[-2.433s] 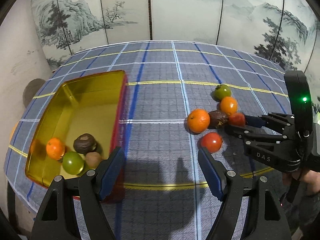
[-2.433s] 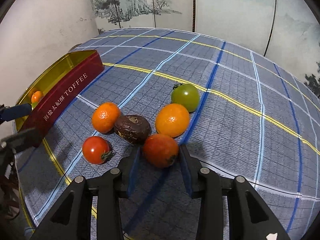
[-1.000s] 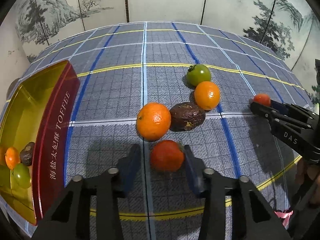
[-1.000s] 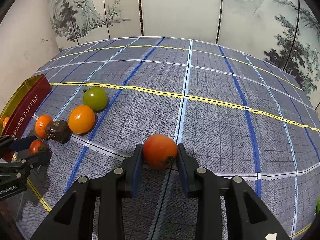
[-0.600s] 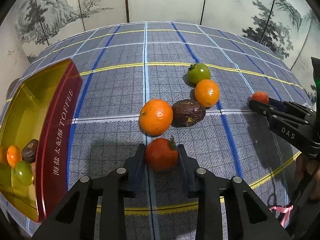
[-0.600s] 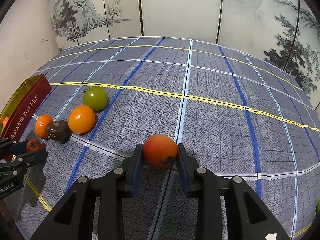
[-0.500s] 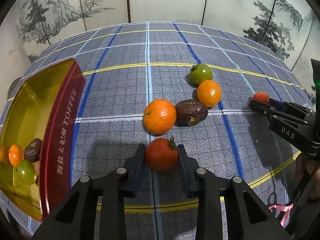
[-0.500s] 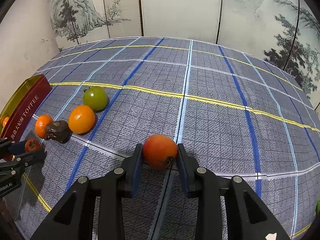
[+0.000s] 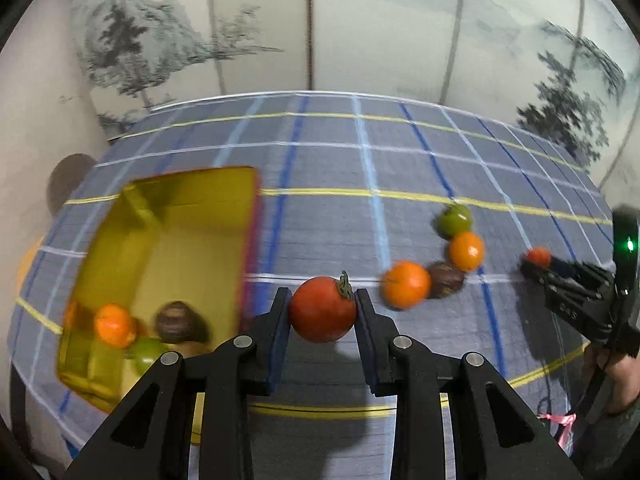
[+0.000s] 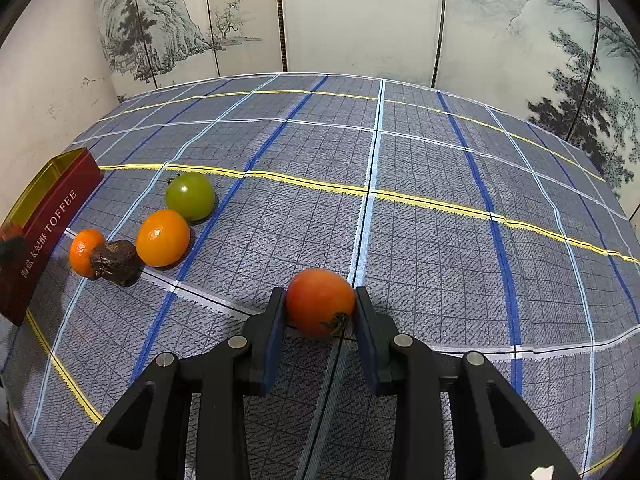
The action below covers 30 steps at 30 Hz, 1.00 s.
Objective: Organize fruits
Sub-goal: 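Carry the small red tomato into the tin and open the left gripper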
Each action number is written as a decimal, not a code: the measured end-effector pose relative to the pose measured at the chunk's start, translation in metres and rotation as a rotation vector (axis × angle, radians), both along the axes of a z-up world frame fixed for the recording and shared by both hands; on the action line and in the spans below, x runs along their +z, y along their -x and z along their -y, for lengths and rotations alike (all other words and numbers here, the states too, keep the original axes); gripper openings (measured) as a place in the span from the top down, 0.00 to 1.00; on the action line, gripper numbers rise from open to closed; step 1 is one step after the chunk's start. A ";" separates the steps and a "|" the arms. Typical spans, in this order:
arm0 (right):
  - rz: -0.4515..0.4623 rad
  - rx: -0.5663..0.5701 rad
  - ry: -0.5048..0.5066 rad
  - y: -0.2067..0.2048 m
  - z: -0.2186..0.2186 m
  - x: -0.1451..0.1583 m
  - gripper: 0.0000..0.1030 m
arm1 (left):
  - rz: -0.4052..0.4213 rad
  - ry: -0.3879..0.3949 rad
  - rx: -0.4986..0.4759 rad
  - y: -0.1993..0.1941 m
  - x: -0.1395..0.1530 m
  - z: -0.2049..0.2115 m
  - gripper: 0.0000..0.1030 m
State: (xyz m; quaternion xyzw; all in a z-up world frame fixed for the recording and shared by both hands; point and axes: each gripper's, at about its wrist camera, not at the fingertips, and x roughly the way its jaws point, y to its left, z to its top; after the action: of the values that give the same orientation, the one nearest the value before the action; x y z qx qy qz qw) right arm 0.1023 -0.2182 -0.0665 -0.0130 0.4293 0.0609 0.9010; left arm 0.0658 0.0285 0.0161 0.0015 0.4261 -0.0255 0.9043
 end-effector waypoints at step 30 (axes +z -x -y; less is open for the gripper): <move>0.000 0.000 0.005 -0.001 -0.002 0.000 0.70 | -0.096 -0.035 0.305 0.027 -0.029 -0.143 0.69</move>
State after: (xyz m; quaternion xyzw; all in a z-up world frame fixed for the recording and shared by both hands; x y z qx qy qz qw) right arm 0.1033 -0.2162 -0.0668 -0.0151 0.4295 0.0597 0.9010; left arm 0.0391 0.1716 -0.0133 -0.0487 0.4643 0.1196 0.8762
